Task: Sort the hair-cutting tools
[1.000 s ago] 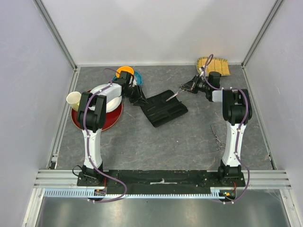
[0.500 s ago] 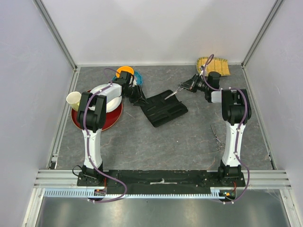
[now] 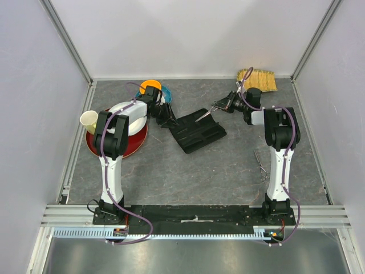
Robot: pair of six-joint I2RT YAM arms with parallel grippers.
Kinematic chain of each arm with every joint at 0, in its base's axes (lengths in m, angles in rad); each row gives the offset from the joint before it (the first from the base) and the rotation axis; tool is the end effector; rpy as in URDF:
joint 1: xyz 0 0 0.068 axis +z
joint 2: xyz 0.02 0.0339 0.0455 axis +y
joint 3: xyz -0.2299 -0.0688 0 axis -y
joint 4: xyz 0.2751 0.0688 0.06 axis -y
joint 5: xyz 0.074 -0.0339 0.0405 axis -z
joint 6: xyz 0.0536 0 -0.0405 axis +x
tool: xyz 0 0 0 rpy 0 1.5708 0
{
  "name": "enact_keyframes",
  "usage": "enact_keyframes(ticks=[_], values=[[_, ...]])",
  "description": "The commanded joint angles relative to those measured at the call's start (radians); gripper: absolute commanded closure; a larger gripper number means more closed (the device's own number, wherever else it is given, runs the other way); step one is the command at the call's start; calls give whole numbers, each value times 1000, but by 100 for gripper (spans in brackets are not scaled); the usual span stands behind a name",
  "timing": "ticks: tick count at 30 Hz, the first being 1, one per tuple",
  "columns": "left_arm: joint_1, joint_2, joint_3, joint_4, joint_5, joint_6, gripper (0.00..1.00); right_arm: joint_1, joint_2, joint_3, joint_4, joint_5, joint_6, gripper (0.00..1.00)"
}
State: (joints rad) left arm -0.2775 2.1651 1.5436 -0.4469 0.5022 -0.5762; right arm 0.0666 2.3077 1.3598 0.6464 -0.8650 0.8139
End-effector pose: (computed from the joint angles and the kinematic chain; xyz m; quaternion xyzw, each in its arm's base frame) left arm 0.4407 -0.1524 0.0866 -0.0785 0.9370 -0.3188 0.1195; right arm 0.4838 0.0732 0.0630 0.0355 0.7714 0.5347 0.3431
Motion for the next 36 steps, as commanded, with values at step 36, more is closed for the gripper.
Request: enact_keyframes(ticks=[36], values=[[-25, 9, -37, -13, -24, 18, 57, 36, 51, -41, 177, -78, 114, 100]])
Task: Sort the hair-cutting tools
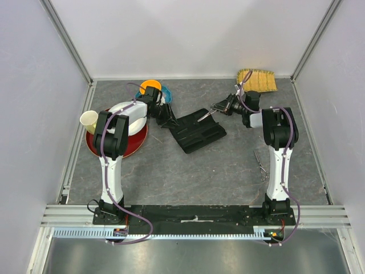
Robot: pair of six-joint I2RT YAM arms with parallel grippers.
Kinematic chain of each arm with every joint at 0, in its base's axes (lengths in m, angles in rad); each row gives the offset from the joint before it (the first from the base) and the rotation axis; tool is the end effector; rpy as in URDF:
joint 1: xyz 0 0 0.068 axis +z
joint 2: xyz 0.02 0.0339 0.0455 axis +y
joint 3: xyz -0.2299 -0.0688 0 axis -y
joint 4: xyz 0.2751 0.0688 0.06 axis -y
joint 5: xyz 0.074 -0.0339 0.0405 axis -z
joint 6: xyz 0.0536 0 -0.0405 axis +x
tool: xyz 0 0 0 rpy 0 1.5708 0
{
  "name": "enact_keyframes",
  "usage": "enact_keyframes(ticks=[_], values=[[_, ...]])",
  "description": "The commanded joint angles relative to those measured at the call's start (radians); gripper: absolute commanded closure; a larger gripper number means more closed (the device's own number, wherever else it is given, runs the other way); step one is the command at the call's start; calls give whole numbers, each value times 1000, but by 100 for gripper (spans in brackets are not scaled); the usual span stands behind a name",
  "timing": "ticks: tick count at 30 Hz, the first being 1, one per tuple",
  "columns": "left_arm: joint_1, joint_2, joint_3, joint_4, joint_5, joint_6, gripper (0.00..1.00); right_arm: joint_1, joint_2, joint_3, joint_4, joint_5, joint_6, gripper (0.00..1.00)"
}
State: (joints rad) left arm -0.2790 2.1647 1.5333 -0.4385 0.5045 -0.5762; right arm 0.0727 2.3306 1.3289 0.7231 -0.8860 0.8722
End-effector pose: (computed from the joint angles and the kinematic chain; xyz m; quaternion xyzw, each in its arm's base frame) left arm 0.4391 -0.1527 0.0840 -0.0777 0.9370 -0.3195 0.1181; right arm 0.4766 0.0763 0.0511 0.0430 0.7649 0.5523 0.3286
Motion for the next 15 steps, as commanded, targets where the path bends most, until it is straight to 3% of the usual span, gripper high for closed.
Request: enact_keyframes(ticks=[1, 3, 6, 7, 8, 12, 13, 15], values=[[-23, 7, -30, -19, -26, 18, 57, 30, 42, -8, 136, -68, 79, 100], [-25, 6, -33, -14, -23, 16, 57, 32, 61, -7, 183, -94, 166, 97], [-25, 4, -36, -5, -21, 16, 57, 32, 82, -19, 277, -100, 244, 82], [-25, 3, -38, -5, -21, 16, 57, 32, 76, -25, 263, -94, 241, 76], [-25, 1, -38, -5, -21, 16, 57, 30, 66, -31, 237, -82, 228, 59], [-25, -3, -42, -3, -34, 16, 57, 30, -2, -10, -75, -13, -46, 35], [-25, -3, -42, -3, -38, 18, 57, 30, -29, 4, -240, 13, -111, 30], [-25, -2, -42, -6, -49, 16, 57, 30, -62, 48, -393, 102, -206, 23]])
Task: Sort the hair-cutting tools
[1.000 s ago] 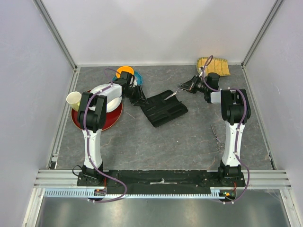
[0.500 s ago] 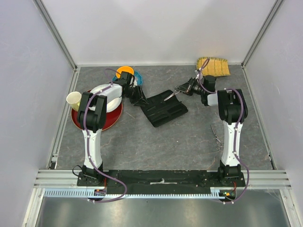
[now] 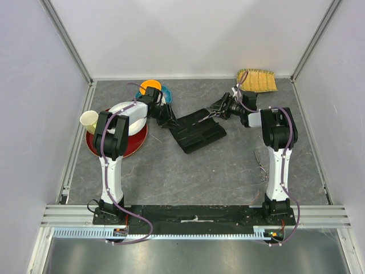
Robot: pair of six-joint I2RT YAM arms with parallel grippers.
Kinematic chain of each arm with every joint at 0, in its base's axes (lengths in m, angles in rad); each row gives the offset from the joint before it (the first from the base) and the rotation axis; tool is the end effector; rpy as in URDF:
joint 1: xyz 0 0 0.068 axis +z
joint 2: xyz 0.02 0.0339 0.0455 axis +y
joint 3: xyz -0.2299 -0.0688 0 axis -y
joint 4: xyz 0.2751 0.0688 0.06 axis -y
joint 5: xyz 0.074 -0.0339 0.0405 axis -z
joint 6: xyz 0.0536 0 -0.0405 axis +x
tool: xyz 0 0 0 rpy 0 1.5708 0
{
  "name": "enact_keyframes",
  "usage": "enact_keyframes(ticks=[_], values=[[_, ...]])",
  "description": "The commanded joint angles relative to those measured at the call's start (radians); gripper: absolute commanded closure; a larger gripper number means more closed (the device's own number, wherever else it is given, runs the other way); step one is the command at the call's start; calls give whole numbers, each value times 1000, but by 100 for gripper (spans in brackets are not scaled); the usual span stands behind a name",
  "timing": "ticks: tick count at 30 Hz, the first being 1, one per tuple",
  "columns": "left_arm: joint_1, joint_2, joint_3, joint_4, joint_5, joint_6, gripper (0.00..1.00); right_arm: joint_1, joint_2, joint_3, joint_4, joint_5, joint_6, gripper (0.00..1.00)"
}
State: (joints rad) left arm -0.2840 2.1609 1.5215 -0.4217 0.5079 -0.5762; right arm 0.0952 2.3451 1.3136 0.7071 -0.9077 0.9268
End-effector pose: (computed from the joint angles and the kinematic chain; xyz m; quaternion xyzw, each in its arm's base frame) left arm 0.4376 -0.1549 0.0830 -0.0737 0.9359 -0.3227 0.1204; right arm 0.4688 0.0872 0.0385 0.0607 0.7710 0.5671 0.2834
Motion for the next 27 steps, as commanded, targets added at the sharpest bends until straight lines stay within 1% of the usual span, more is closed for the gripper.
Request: enact_keyframes(ticks=[1, 3, 4, 6, 7, 9, 10, 12, 13, 15, 16, 17, 20, 27], values=[[-20, 1, -27, -25, -60, 15, 57, 6, -85, 79, -502, 159, -335, 19], [-20, 1, -26, -28, -65, 12, 57, 6, -110, 110, -599, 255, -384, 16], [-20, 1, -26, -29, -69, 10, 57, 6, -115, 124, -694, 283, -423, 11], [-20, -1, -24, -29, -74, 10, 57, 6, -138, 133, -750, 347, -444, 9], [-20, -6, -26, -29, -78, 10, 57, 6, -147, 133, -782, 366, -459, 10], [-20, -12, -24, -29, -81, 12, 57, 6, -168, 130, -796, 421, -460, 12], [-20, -16, -26, -32, -88, 12, 57, 6, -173, 131, -811, 435, -465, 16], [-20, -19, -21, -34, -94, 13, 56, 6, -188, 136, -831, 495, -474, 20], [-20, -18, -21, -41, -101, 13, 56, 8, -193, 138, -843, 506, -480, 27], [-20, -24, -17, -48, -106, 16, 56, 8, -202, 144, -851, 532, -490, 32], [-20, -26, -15, -52, -109, 18, 56, 8, -202, 148, -862, 546, -494, 37], [-20, -30, -15, -52, -112, 19, 56, 9, -201, 157, -868, 555, -499, 38], [-20, -35, -12, -63, -120, 24, 56, 17, -202, 170, -877, 586, -519, 41], [-20, -64, 3, -98, -144, 47, 55, 47, -167, 239, -877, 625, -569, 41]])
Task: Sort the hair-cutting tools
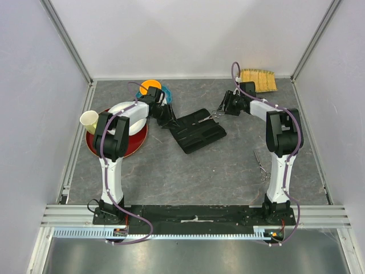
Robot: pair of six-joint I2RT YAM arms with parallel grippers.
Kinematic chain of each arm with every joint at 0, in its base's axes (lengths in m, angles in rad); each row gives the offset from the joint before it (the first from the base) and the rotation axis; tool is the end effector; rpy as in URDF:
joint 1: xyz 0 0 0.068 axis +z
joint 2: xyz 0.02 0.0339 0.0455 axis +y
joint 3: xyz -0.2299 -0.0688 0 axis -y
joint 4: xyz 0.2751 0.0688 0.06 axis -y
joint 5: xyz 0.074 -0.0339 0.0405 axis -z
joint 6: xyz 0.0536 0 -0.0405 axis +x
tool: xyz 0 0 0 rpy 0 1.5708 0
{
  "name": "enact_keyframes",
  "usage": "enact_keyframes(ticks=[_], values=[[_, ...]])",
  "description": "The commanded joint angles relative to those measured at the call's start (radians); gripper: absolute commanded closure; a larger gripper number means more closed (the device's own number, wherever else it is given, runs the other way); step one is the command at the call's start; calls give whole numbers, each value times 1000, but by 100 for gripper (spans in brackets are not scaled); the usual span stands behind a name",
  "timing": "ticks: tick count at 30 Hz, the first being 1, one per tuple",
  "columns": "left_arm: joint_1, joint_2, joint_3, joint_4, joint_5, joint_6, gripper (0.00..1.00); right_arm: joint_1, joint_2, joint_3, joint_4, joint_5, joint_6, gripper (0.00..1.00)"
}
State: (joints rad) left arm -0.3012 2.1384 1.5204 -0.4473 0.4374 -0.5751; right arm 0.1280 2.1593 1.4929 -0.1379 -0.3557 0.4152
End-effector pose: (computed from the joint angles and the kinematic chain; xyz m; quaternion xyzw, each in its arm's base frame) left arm 0.4344 -0.1587 0.0896 -0.0753 0.9437 -0.2938 0.1319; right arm 0.4808 0.0807 0.0923 0.0652 0.9129 0.2568 0.3105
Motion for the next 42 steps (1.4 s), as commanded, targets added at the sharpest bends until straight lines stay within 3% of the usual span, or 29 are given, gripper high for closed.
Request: enact_keyframes(ticks=[1, 11, 14, 23, 27, 42], values=[[-3, -44, 3, -76, -83, 49, 55, 19, 23, 67, -34, 78, -68, 41], [-3, -98, -11, -96, -181, 44, 55, 61, 59, 118, -39, 81, -131, 46], [-3, -98, -11, -97, -190, 46, 54, 68, 85, 141, -43, 80, -131, 53], [-4, -86, -17, -123, -217, 27, 54, 78, 105, 165, -78, 52, -136, 78], [-3, -63, -11, -120, -183, 23, 54, 79, 103, 158, -71, 11, -130, 98], [-3, -17, 21, -120, -105, 12, 54, 87, -4, -75, 288, -51, -157, 100]])
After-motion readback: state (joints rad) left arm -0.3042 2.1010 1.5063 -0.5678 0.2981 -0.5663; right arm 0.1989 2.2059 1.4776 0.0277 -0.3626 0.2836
